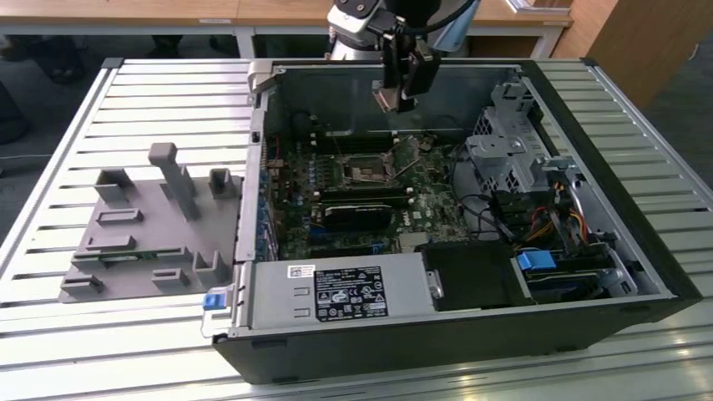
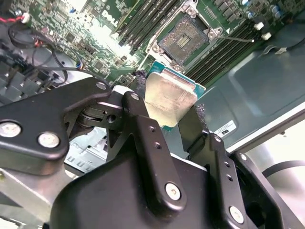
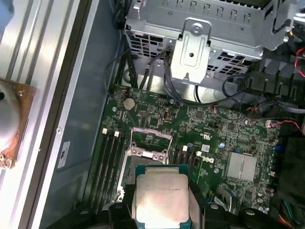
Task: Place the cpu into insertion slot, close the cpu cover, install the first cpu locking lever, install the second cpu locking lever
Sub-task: 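Place the cpu into insertion slot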
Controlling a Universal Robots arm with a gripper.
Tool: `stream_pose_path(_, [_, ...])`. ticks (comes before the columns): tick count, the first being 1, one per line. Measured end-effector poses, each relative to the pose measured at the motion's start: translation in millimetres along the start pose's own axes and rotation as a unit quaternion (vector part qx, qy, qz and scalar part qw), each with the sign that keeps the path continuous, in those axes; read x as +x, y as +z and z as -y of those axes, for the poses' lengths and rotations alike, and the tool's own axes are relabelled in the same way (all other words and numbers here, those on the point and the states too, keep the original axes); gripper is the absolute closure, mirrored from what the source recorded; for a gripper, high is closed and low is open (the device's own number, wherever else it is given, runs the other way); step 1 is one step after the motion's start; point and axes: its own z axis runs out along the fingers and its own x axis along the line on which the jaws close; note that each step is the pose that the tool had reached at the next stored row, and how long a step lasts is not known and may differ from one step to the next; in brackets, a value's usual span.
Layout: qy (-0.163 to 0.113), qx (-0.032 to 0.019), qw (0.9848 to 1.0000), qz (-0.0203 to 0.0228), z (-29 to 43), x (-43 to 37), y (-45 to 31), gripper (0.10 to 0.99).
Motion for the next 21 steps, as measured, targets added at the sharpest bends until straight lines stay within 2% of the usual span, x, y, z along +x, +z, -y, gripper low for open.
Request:
stream_pose_path(4, [0.023,-0.0004,0.9997,0.0020,0.0,0.4,0.6,0.557])
stream_pose_path(10, [0.040,-0.0007,0.9992,0.0040,0.5,3.0,3.3,0.557])
stream_pose_path(15, [0.065,-0.0010,0.9979,0.0062,1.9,4.2,5.4,0.557])
stream_pose_path(21, [0.069,-0.0011,0.9976,0.0064,2.7,5.6,13.8,0.557])
